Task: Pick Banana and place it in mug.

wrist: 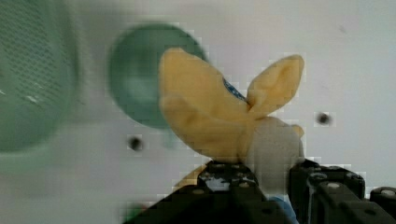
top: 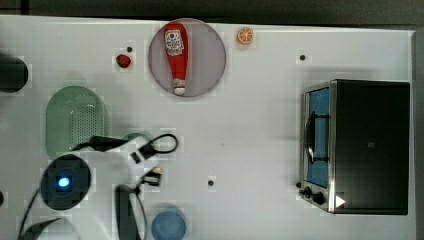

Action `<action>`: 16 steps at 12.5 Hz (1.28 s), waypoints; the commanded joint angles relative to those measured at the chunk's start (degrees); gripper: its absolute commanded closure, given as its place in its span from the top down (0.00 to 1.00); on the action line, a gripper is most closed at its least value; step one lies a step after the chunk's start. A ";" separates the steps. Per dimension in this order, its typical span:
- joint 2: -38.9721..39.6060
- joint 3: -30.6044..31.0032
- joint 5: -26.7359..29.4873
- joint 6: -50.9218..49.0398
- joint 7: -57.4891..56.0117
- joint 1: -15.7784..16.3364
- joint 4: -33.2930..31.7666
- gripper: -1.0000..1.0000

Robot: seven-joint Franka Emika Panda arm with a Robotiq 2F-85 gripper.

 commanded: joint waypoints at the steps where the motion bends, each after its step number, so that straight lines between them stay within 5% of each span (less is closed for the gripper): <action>1: 4.87 0.62 2.37 5.02 10.28 -0.18 2.33 0.27; 9: 22.41 1.97 1.82 23.46 11.82 -0.15 1.88 0.31; 14: 21.08 1.51 1.52 25.47 17.40 -0.24 2.24 0.94; 16: 17.84 1.68 1.56 23.85 17.40 -0.22 2.39 1.00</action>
